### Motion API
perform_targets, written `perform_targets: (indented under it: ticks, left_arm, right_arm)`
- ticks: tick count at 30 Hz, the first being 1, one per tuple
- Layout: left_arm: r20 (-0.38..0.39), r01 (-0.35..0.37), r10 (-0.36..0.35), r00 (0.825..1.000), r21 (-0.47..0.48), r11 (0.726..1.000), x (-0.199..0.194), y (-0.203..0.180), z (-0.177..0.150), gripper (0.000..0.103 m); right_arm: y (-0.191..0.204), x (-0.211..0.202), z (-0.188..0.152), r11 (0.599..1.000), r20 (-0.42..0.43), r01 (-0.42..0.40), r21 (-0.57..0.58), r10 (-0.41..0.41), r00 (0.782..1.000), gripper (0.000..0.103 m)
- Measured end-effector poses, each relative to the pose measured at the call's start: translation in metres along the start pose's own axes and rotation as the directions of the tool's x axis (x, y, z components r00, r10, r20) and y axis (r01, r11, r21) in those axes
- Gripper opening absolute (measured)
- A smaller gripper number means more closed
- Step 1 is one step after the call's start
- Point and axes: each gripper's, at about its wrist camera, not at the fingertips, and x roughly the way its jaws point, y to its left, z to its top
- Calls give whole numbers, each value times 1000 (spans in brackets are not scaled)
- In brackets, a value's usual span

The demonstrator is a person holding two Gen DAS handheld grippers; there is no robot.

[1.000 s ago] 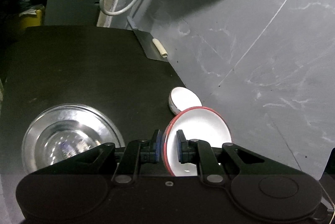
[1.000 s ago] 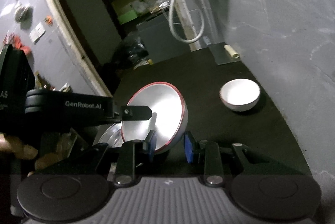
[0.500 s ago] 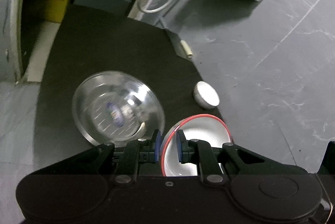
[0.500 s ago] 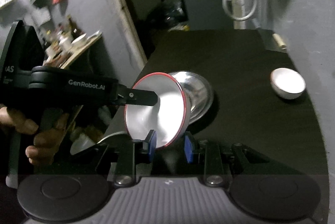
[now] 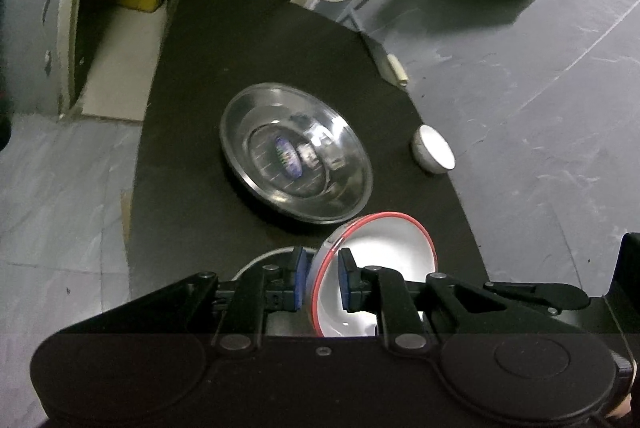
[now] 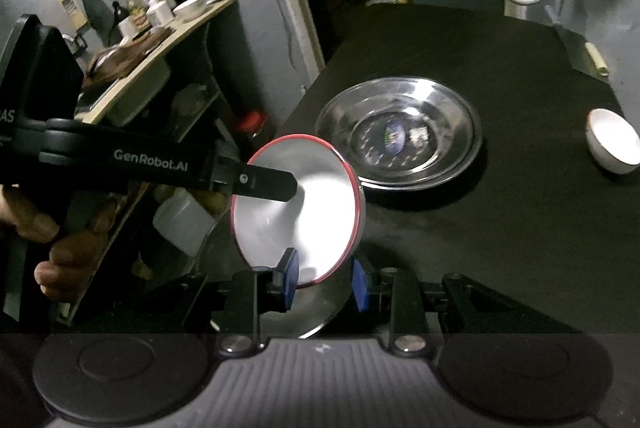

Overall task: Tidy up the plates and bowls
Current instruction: 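Carry the white bowl with the left tool over the steel bowl, then lower the white bowl into the steel bowl and open the left tool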

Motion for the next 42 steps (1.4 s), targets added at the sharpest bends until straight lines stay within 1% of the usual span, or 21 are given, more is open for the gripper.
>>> perform_targets:
  ticks: [11,19,23,28,42]
  left_arm:
    - [-60,-50,47,997,-43,998,3,19,-9,18]
    - [-107,-80,76,991,-37,996,8,19,-12,19]
    - [-128,-85,78,989,-45,995,12,19,-12,19]
    - [-152,-103,95,984,-45,994,18,18,-11,19]
    - [-160,-119,110,981,-47,992,18,16,-10,20]
  right_arm:
    - [13,13,3,998,-76,-35,-52,31,997,32]
    - [13,19,3,997,-113,-43,-63,36,993,32]
    - [11,21,3,997,-132,-42,-64,33,991,32]
    - [10,23,3,997,-139,-49,-65,40,989,32]
    - [7,25,8,996,-143,-61,-71,51,988,33]
